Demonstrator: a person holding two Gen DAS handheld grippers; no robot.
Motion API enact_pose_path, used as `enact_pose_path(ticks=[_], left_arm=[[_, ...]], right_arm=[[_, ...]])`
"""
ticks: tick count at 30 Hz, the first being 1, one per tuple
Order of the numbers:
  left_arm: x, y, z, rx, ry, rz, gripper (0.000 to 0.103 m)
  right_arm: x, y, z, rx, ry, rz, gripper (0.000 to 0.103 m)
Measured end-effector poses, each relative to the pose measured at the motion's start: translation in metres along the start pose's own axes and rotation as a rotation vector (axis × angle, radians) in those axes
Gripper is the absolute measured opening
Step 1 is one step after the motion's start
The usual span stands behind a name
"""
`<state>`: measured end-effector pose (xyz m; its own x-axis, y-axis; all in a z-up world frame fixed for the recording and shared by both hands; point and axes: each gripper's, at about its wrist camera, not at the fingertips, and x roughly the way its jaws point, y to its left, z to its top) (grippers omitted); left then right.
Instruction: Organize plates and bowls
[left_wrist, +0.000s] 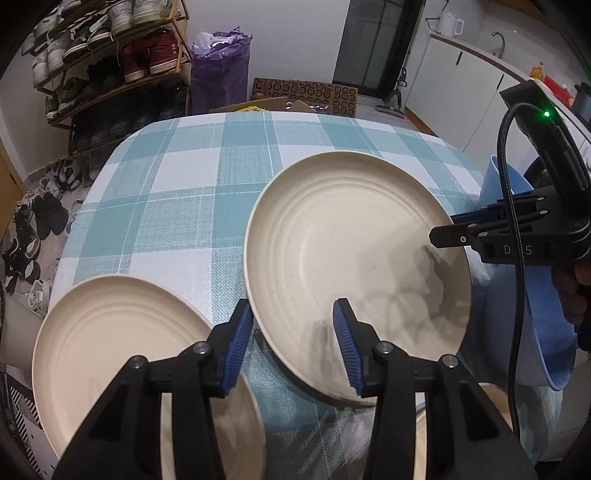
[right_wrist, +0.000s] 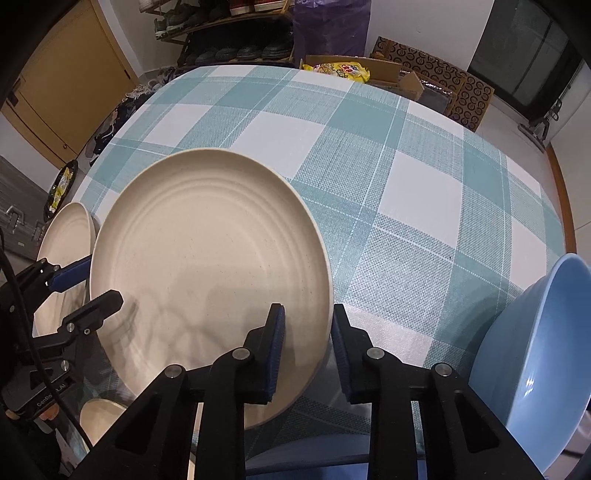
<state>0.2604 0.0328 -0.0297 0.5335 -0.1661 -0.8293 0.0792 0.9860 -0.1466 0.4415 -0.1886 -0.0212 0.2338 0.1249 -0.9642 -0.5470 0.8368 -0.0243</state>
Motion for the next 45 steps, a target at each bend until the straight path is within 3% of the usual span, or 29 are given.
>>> enact_pose_path(ticks=[8, 16, 45], left_arm=[[-0.006, 0.004, 0.0, -0.019, -0.017, 0.002, 0.043], [0.001, 0.012, -0.003, -0.049, -0.004, 0.006, 0.031], [0.02, -0.004, -0.009, -0.024, 0.074, -0.014, 0.033]], right_arm=[[-0.01, 0.006, 0.0, -0.003, -0.021, -0.001, 0.024], [-0.014, 0.003, -0.001, 0.012, -0.043, -0.011, 0.012], [0.013, -0.013, 0.0, 0.061, 0.016, -0.016, 0.011]])
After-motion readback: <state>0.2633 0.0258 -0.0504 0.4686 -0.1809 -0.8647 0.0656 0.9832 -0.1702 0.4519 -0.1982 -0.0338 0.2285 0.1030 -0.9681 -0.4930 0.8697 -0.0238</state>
